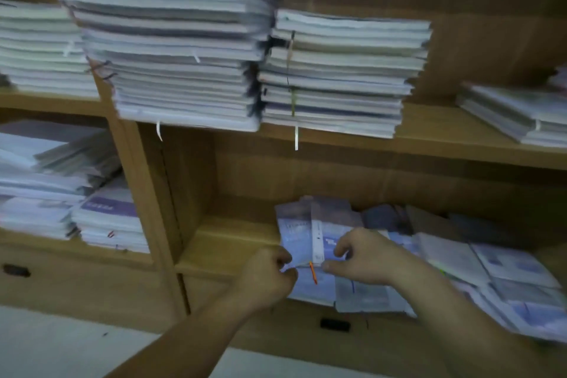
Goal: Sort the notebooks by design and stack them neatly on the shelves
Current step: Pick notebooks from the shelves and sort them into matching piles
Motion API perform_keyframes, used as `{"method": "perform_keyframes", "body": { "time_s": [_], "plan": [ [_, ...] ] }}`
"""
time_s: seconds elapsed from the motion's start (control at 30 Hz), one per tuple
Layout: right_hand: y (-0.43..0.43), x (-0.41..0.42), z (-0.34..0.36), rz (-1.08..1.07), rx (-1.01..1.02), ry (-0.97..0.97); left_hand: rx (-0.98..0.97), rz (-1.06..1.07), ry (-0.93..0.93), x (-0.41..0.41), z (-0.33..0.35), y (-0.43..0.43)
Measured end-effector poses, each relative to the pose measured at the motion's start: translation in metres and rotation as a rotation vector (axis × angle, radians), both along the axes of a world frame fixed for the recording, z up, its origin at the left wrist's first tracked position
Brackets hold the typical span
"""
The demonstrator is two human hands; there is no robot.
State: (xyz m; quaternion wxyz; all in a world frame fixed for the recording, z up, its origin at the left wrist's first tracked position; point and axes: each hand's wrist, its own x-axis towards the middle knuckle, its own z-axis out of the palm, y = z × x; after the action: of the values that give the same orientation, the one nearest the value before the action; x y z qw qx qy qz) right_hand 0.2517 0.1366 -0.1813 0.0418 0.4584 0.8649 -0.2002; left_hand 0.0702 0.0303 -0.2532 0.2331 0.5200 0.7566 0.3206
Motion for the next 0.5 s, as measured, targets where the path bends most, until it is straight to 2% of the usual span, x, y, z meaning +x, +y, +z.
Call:
{"method": "perform_keyframes", "body": {
  "time_s": [0.13, 0.27, 0.4, 0.5],
  "plan": [
    [0.017, 0.015, -0.071, -0.147, 0.085, 0.317, -0.045, 0.195, -0.100, -0.001, -0.045, 0.021],
    [0.045, 0.026, -0.097, -0.078, 0.080, 0.290, -0.063, 0.261, -0.151, -0.008, -0.061, 0.043],
    [0.066, 0.038, -0.113, -0.145, 0.016, 0.303, -0.040, 0.299, -0.103, -0.011, -0.062, 0.062],
    [0.068, 0.037, -0.124, -0.172, 0.045, 0.275, -0.001, 0.321, -0.212, -0.007, -0.062, 0.075]
  ]
}}
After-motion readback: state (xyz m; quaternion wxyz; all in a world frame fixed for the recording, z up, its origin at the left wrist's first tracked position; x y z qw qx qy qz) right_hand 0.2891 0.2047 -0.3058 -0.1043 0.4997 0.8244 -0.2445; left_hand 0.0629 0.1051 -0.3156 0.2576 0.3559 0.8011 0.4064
